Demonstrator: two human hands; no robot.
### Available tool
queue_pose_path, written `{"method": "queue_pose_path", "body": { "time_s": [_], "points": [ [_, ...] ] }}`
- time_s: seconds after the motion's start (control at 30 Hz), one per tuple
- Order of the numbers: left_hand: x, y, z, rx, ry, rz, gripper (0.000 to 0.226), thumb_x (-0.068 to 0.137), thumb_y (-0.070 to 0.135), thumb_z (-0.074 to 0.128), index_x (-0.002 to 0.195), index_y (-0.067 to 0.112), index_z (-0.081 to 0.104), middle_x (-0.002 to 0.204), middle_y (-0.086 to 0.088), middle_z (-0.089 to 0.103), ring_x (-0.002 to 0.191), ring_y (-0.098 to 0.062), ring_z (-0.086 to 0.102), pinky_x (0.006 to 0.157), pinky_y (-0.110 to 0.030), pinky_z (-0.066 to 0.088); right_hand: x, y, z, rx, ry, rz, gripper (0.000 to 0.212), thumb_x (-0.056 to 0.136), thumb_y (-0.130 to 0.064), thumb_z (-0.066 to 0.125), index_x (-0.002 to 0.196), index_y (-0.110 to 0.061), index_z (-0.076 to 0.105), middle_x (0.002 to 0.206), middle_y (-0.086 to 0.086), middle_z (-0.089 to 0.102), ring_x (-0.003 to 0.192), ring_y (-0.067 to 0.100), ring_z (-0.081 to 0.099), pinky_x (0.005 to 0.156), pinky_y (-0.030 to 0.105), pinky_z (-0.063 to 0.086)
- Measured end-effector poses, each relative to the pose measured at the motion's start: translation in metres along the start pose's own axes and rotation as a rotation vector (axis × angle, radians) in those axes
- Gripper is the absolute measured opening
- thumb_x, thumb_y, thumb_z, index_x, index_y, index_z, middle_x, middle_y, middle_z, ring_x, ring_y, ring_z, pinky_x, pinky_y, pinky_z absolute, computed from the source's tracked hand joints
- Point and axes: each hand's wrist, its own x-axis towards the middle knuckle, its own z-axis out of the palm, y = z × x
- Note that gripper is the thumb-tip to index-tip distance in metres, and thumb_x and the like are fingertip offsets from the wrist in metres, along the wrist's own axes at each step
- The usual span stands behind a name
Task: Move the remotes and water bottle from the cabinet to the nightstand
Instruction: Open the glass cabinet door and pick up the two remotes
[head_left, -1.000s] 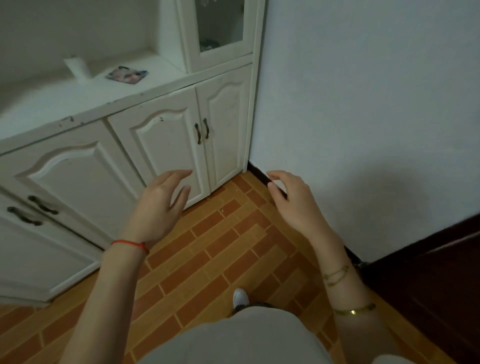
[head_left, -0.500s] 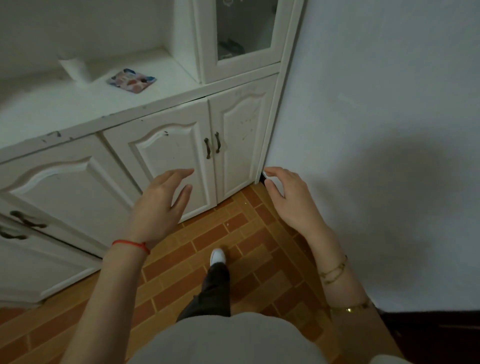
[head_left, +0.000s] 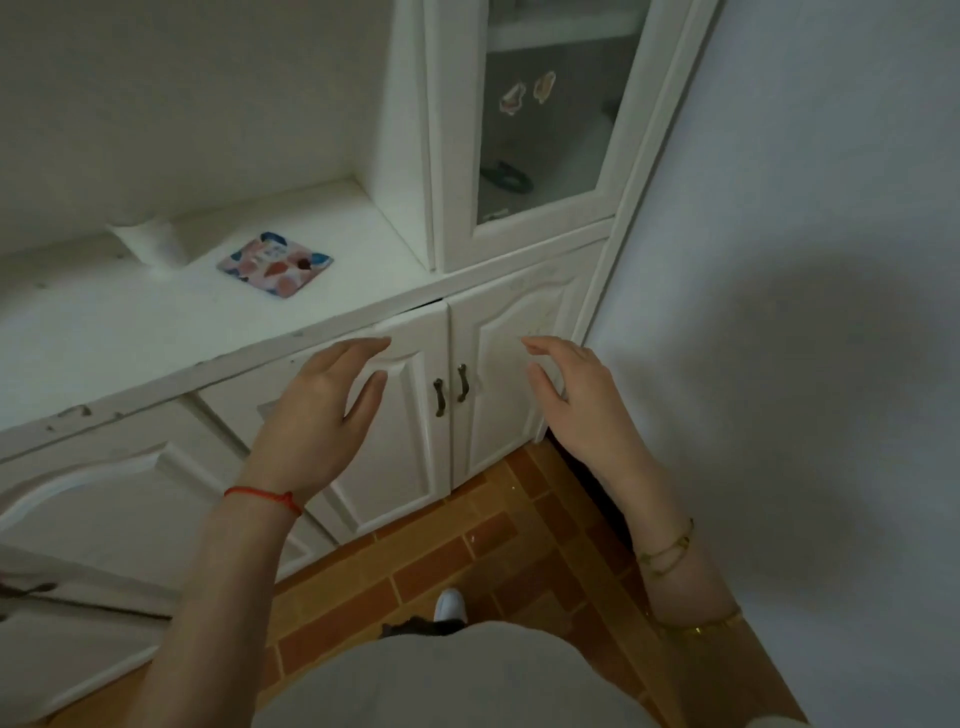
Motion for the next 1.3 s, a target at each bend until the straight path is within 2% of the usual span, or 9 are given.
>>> {"method": "queue_pose_path", "body": {
  "time_s": [0.17, 0.43, 0.57, 0.73, 0.83, 0.93, 1.03, 1.17, 1.3],
  "points": [
    [0.048, -0.009, -0.005, -0.004, 0.001, 0.009, 0.04, 0.099, 0.027, 0.047, 0.138, 0.016, 0.053, 0.136, -0.006, 0.059, 0.127, -0.024, 0.054, 0.107, -0.038, 0.044, 0.043, -0.001, 0.0, 0.015, 0.014, -0.014, 0.039, 0.102, -0.025, 0.044, 0.139, -0.016, 0.05, 0.137, -0.001, 0.055, 0.13, 0.011, 0.043, 0.103, 0.015, 0.026],
    [0.088, -0.013, 0.003, -0.011, 0.003, 0.0, 0.042, 0.1, 0.027, 0.046, 0.14, 0.016, 0.051, 0.138, -0.005, 0.057, 0.131, -0.023, 0.05, 0.11, -0.033, 0.039, 0.082, 0.005, -0.001, 0.021, -0.016, -0.021, 0.039, 0.102, -0.024, 0.044, 0.139, -0.016, 0.05, 0.139, -0.001, 0.054, 0.131, 0.009, 0.042, 0.102, 0.014, 0.025],
    [0.102, -0.005, 0.006, -0.015, 0.019, 0.013, 0.042, 0.1, 0.026, 0.046, 0.14, 0.017, 0.05, 0.138, -0.005, 0.057, 0.131, -0.023, 0.05, 0.11, -0.033, 0.039, 0.097, 0.007, -0.012, 0.03, -0.022, -0.035, 0.039, 0.102, -0.024, 0.045, 0.139, -0.017, 0.05, 0.14, -0.003, 0.053, 0.132, 0.009, 0.042, 0.107, 0.017, 0.027],
    [0.133, 0.013, 0.0, 0.0, 0.073, 0.043, 0.042, 0.101, 0.028, 0.046, 0.141, 0.018, 0.049, 0.14, -0.002, 0.056, 0.13, -0.018, 0.05, 0.105, -0.023, 0.034, 0.127, -0.002, -0.035, 0.042, 0.019, -0.093, 0.038, 0.102, -0.026, 0.046, 0.139, -0.02, 0.05, 0.139, -0.005, 0.052, 0.132, 0.008, 0.042, 0.108, 0.019, 0.03],
    [0.157, 0.026, -0.014, -0.022, 0.16, 0.079, 0.041, 0.101, 0.027, 0.047, 0.141, 0.018, 0.049, 0.139, -0.003, 0.057, 0.13, -0.018, 0.051, 0.107, -0.024, 0.036, 0.151, -0.017, -0.054, 0.028, 0.069, -0.159, 0.038, 0.102, -0.028, 0.046, 0.139, -0.02, 0.05, 0.139, -0.006, 0.053, 0.131, 0.008, 0.042, 0.102, 0.015, 0.026],
    [0.184, 0.041, -0.033, -0.053, 0.264, 0.104, 0.04, 0.1, 0.025, 0.05, 0.139, 0.017, 0.052, 0.136, -0.003, 0.059, 0.126, -0.017, 0.055, 0.105, -0.022, 0.036, 0.179, -0.037, -0.075, 0.007, 0.157, -0.256, 0.037, 0.101, -0.026, 0.047, 0.137, -0.016, 0.053, 0.136, -0.001, 0.057, 0.128, 0.012, 0.047, 0.098, 0.015, 0.029],
    [0.214, 0.058, -0.058, -0.033, 0.373, 0.176, 0.039, 0.099, 0.024, 0.052, 0.138, 0.015, 0.053, 0.133, -0.004, 0.061, 0.122, -0.019, 0.058, 0.105, -0.03, 0.043, 0.21, -0.062, -0.101, -0.005, 0.239, -0.355, 0.036, 0.101, -0.024, 0.048, 0.135, -0.014, 0.054, 0.131, 0.0, 0.06, 0.122, 0.016, 0.051, 0.095, 0.014, 0.03],
    [0.254, 0.08, -0.093, -0.045, 0.508, 0.255, 0.04, 0.099, 0.026, 0.052, 0.138, 0.017, 0.052, 0.134, -0.003, 0.061, 0.12, -0.02, 0.059, 0.104, -0.038, 0.047, 0.245, -0.099, -0.138, 0.013, 0.337, -0.439, 0.038, 0.102, -0.029, 0.045, 0.138, -0.019, 0.051, 0.136, -0.002, 0.056, 0.129, 0.014, 0.046, 0.107, 0.026, 0.035],
    [0.286, 0.1, -0.122, -0.091, 0.632, 0.305, 0.042, 0.099, 0.027, 0.053, 0.14, 0.018, 0.051, 0.133, 0.0, 0.061, 0.116, -0.012, 0.059, 0.1, -0.029, 0.048, 0.279, -0.136, -0.169, 0.063, 0.471, -0.536, 0.037, 0.101, -0.03, 0.046, 0.135, -0.017, 0.053, 0.133, 0.0, 0.058, 0.124, 0.015, 0.052, 0.106, 0.039, 0.044]
  ]
}}
